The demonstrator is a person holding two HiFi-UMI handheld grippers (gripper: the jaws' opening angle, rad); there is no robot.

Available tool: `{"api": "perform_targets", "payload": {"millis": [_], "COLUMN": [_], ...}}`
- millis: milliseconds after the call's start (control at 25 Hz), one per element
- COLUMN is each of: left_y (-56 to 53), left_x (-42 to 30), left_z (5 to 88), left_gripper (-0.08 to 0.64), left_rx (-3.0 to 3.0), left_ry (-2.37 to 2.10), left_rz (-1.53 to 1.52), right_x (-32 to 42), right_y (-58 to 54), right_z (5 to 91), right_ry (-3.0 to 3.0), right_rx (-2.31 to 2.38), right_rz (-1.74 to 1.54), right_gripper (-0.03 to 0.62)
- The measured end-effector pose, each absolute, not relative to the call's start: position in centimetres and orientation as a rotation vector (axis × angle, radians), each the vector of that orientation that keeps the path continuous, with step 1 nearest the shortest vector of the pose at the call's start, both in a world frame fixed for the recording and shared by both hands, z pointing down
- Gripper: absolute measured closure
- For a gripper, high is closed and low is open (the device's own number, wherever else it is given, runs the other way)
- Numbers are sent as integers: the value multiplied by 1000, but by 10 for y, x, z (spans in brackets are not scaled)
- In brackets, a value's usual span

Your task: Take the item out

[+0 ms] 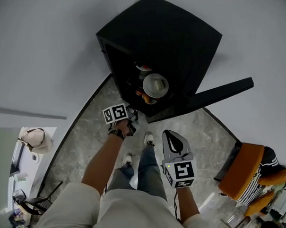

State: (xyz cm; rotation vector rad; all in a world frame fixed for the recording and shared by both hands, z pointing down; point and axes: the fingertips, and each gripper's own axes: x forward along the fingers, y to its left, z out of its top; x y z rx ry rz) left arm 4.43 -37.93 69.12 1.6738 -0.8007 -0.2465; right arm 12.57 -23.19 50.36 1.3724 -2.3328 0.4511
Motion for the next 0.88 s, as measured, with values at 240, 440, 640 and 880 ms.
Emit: {"api": "perform_targets", "payload": {"millis": [240, 440, 640, 880], "left_y": [-405, -424, -443, -449], "left_x": [50, 60, 63, 76], "left_z": [731, 755, 767, 782], "left_gripper": [382, 374, 365, 359], "left_rx": [1546, 1502, 1486, 1469], "left_ry": [-808, -818, -818, -805], "left_rz": [-327, -335, -347, -324], "right_x": [129, 135, 141, 149], "right_y": [-231, -229, -231, -229], "right_z": [518, 526, 535, 544], "right_ry": [-2301, -2275, -2257, -2241], "right_rx": [1355, 1348, 1349, 1350], "right_rz": [482, 501, 516, 550], "right_gripper": [584, 584, 584, 584]}}
